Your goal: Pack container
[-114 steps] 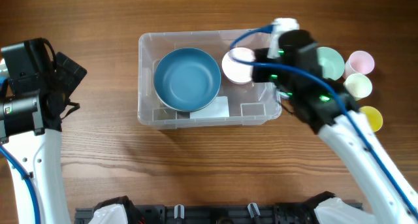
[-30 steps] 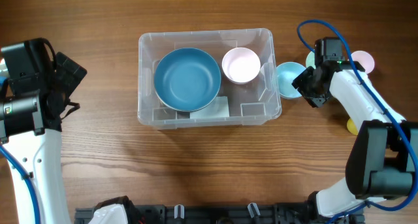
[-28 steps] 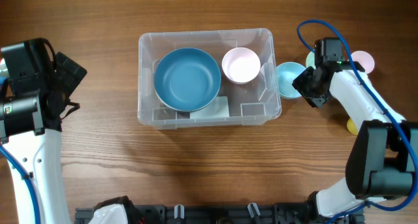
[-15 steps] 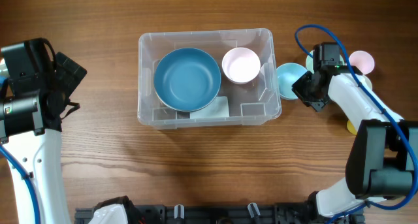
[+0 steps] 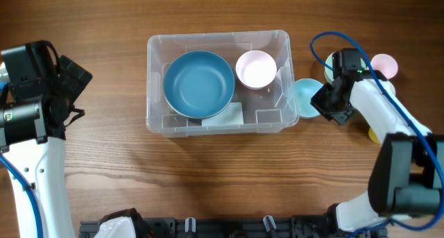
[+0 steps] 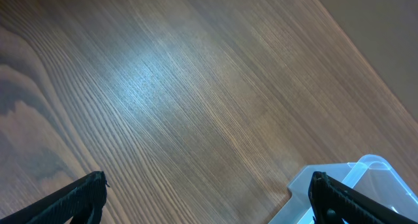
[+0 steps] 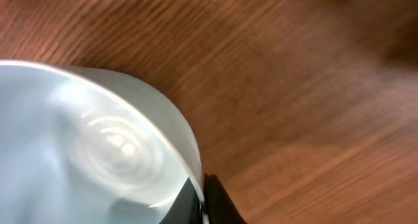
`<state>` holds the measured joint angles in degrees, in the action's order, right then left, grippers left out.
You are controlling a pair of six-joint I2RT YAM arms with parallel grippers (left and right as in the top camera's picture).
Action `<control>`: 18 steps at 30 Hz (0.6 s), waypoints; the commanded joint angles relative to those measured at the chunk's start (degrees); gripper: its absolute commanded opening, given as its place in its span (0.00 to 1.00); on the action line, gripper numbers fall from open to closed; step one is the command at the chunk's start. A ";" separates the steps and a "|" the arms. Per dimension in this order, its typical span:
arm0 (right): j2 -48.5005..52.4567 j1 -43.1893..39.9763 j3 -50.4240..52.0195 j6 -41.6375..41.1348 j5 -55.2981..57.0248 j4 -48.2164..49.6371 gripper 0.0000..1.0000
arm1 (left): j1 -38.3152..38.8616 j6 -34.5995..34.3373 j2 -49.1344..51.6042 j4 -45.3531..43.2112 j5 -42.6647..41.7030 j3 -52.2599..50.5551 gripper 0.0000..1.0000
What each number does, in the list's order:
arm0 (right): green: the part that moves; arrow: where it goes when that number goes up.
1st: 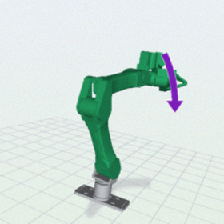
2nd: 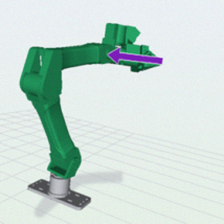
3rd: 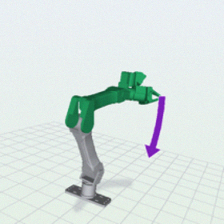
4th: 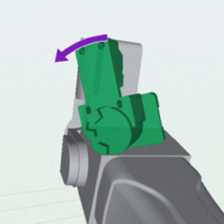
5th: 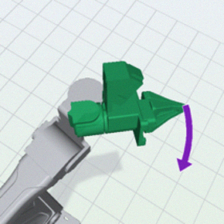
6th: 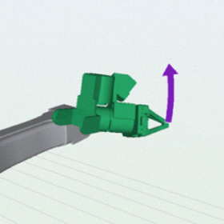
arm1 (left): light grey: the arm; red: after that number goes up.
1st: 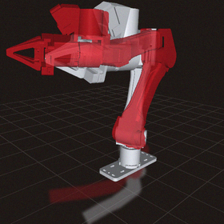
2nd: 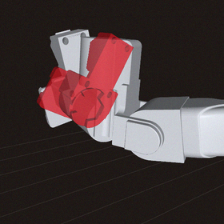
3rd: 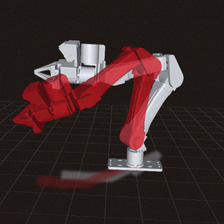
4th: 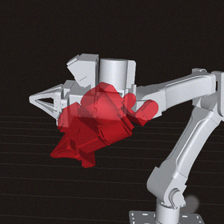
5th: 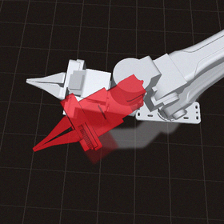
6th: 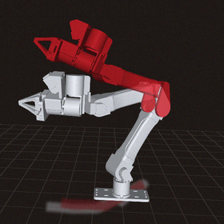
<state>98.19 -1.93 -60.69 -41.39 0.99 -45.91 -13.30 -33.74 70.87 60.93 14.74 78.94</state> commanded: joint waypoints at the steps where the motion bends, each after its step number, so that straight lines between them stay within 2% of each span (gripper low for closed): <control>1: -7.61 -0.02 0.20 3.39 3.30 -2.01 0.04 | -0.37 -0.11 -0.26 0.04 0.09 0.90 1.00; 11: -24.44 -0.02 0.20 7.87 4.15 -5.11 0.04 | -0.37 -0.11 -0.26 0.04 0.09 0.90 1.00; 18: -35.50 0.48 0.20 19.08 3.10 -4.00 0.04 | -0.37 -0.09 -0.26 0.04 0.09 0.90 1.00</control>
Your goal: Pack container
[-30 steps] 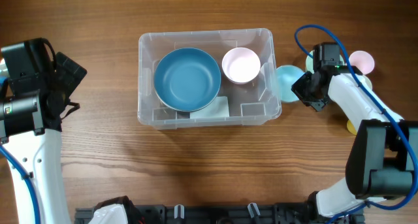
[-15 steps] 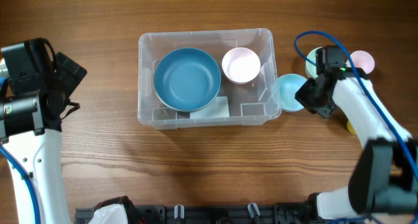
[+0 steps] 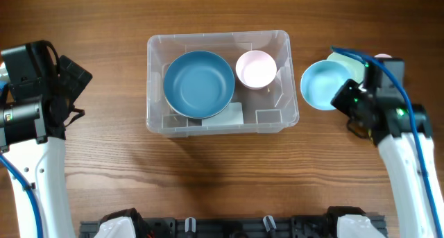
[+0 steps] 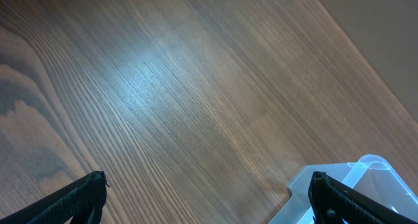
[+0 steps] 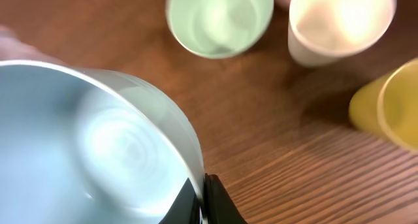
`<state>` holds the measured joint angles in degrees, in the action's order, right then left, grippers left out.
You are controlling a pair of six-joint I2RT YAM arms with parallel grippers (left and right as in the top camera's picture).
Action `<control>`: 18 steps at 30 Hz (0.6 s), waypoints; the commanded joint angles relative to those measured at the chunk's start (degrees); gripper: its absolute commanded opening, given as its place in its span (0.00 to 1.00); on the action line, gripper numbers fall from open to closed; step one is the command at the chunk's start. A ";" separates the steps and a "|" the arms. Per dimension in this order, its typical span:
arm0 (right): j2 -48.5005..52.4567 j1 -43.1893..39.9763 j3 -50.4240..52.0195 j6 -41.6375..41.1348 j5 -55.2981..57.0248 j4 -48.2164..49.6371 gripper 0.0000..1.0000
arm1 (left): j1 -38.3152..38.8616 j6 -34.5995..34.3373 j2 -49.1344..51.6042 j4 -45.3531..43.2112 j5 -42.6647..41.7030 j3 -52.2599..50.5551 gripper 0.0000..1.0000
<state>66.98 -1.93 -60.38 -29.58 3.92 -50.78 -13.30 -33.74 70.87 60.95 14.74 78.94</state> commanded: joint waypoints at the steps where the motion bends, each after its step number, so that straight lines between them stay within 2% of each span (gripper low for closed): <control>1: -5.42 0.83 -0.11 8.50 -0.50 1.36 0.04 | -0.37 -0.11 -0.26 0.02 0.09 0.90 1.00; 9: -5.22 8.87 -0.11 17.16 -3.06 10.71 0.04 | -0.37 -0.11 -0.26 0.02 0.09 0.90 1.00; 18: 4.94 17.68 -0.13 17.42 -3.78 26.58 0.04 | -0.37 -0.11 -0.26 0.02 0.09 0.90 1.00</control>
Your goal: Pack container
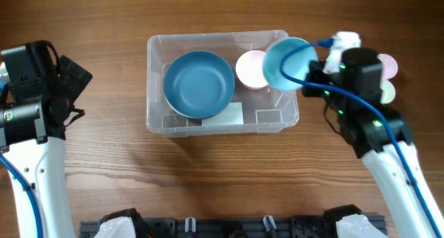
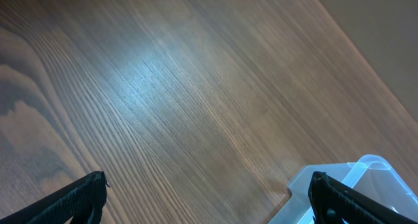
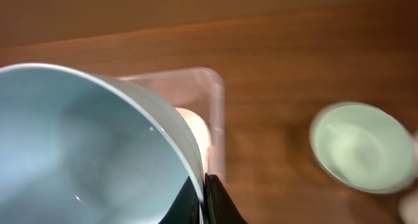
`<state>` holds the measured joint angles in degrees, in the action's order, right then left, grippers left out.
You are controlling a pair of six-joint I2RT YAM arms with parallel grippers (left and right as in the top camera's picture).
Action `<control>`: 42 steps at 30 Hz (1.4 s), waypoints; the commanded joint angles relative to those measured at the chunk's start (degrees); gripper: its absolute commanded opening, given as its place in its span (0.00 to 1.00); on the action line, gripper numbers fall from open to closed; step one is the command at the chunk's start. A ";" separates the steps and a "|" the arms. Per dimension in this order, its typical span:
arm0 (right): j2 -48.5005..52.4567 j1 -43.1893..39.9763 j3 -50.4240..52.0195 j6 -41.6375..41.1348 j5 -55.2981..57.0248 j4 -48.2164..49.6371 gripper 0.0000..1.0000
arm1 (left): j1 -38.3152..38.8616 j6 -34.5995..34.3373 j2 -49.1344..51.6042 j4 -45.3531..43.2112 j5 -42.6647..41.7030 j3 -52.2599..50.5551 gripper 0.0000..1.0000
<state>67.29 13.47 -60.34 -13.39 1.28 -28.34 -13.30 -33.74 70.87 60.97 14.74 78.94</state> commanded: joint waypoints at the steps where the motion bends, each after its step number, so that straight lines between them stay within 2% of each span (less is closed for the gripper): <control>1: 5.81 2.58 -0.17 1.22 -1.14 5.51 0.04 | -0.37 -0.11 -0.26 0.00 0.09 0.90 1.00; 3: 9.11 3.10 -0.20 1.18 -1.14 8.79 0.05 | -0.37 -0.11 -0.26 0.00 0.09 0.90 1.00; 5: 16.70 3.21 -0.20 1.18 0.61 13.81 0.04 | -0.37 -0.11 -0.26 0.00 0.09 0.90 1.00; 8: 20.63 3.23 -0.20 1.11 0.76 15.19 0.04 | -0.37 -0.11 -0.26 0.00 0.09 0.90 1.00; 19: 24.50 3.23 -0.20 -0.31 -0.31 17.33 0.04 | -0.37 -0.11 -0.26 0.00 0.09 0.90 1.00; 20: 24.50 3.23 -0.20 -0.37 -0.35 17.33 0.07 | -0.37 -0.11 -0.26 0.00 0.09 0.90 1.00; 21: 24.50 3.23 -0.20 -0.35 -0.79 17.14 0.27 | -0.37 -0.11 -0.26 -0.02 0.09 0.90 1.00; 24: 24.48 3.23 -0.20 -1.11 -3.72 17.25 0.54 | -0.37 -0.11 -0.26 -0.02 0.09 0.90 1.00; 25: 24.41 3.23 -0.20 -1.64 -4.11 17.35 0.59 | -0.37 -0.11 -0.26 0.00 0.09 0.90 1.00; 27: 24.30 3.23 -0.22 -2.32 -4.20 17.49 0.64 | -0.37 -0.11 -0.26 0.00 0.09 0.90 1.00; 31: 22.99 3.21 -0.96 -3.82 -3.96 16.37 0.65 | -0.37 -0.11 -0.26 0.00 0.09 0.90 1.00; 34: 20.33 2.99 -1.75 -9.07 -0.11 12.63 0.65 | -0.37 -0.11 -0.26 0.00 0.09 0.90 1.00; 39: 13.05 0.26 -2.82 -14.34 3.67 3.82 0.57 | -0.37 -0.11 -0.26 0.00 0.09 0.90 1.00; 42: 8.28 -4.48 -2.82 -18.08 4.74 -2.19 0.53 | -0.37 -0.09 -0.26 -0.02 0.09 0.90 1.00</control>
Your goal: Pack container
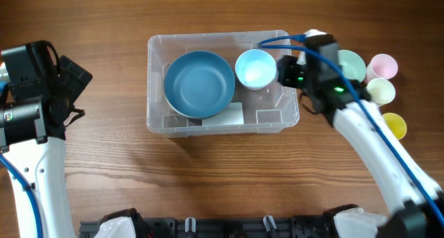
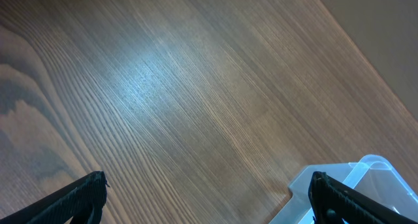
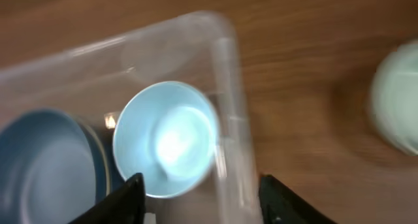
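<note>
A clear plastic container [image 1: 154, 82] stands mid-table. Inside it lie a large dark blue bowl [image 1: 198, 83] on the left and a small light blue bowl [image 1: 255, 68] at the right, sitting where the pink bowl is hidden under it. The light blue bowl [image 3: 166, 138] also shows in the right wrist view beside the dark blue bowl [image 3: 46, 165]. My right gripper [image 3: 199, 201] hangs open above the container's right wall, nothing between its fingers. My left gripper [image 2: 209, 198] is open over bare wood left of the container's corner [image 2: 353, 185].
Right of the container stand cups: a green one [image 1: 351, 63], a pink one [image 1: 383, 66], a cream one [image 1: 380, 91] and a yellow one [image 1: 394, 124]. The green cup [image 3: 398, 96] shows blurred in the right wrist view.
My right gripper held the light blue bowl tilted over the container's right end. Now it is open and the bowl rests inside, on top of the pink bowl. The left arm has not moved.
My right gripper was shut on the light blue bowl on the table right of the container. Then it held the bowl raised beside the cups, then tilted over the container's right end. Now the bowl sits in the container and the gripper is open.
</note>
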`<state>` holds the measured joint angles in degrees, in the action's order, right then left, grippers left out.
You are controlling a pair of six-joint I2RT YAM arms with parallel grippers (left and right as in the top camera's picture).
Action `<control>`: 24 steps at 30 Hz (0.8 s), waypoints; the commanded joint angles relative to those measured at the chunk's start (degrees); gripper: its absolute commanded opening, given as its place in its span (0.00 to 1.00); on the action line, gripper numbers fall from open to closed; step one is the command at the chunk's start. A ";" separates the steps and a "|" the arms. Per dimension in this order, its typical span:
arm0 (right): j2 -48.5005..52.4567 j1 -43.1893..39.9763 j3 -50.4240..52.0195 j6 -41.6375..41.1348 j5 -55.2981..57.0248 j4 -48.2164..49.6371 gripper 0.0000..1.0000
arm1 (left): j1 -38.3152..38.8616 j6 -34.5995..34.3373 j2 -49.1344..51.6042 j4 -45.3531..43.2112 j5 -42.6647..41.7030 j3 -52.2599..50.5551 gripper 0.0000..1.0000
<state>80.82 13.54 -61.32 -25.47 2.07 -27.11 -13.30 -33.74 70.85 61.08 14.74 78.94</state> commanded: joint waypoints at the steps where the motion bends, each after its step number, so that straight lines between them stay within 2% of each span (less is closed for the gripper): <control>1: -6.36 -6.21 -1.84 -6.23 3.89 -5.11 0.53 | -0.37 -0.11 -0.24 -0.11 0.09 0.90 1.00; 2: -7.28 -7.87 -1.84 -6.23 3.89 -6.80 0.53 | -0.37 -0.11 -0.24 -0.11 0.09 0.90 1.00; 4: -8.26 -10.49 -1.84 -6.10 3.93 -9.75 0.63 | -0.37 -0.11 -0.24 -0.11 0.09 0.90 1.00; 6: -8.46 -13.29 -1.84 -6.19 3.91 -13.09 0.82 | -0.37 -0.11 -0.24 -0.11 0.09 0.90 1.00; 7: -8.37 -14.12 -1.84 -6.16 3.93 -14.43 0.95 | -0.37 -0.11 -0.24 -0.11 0.09 0.90 1.00; 8: -8.15 -14.69 -1.84 -6.19 3.93 -15.39 0.99 | -0.37 -0.11 -0.24 -0.13 0.09 0.90 1.00; 14: -7.34 -15.39 -1.03 -7.63 4.68 -17.11 1.00 | -0.37 -0.11 -0.24 -0.11 0.09 0.90 1.00; 19: -4.50 -15.45 -0.81 -30.05 10.91 -22.88 1.00 | -0.37 -0.11 -0.24 -0.13 0.09 0.90 1.00; 24: 0.48 -15.45 -0.81 -37.66 11.30 -22.97 1.00 | -0.37 -0.11 -0.24 -0.11 0.09 0.90 1.00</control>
<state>78.91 -1.67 -62.08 -54.33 10.81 -50.13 -13.30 -33.74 70.85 61.08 14.74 78.94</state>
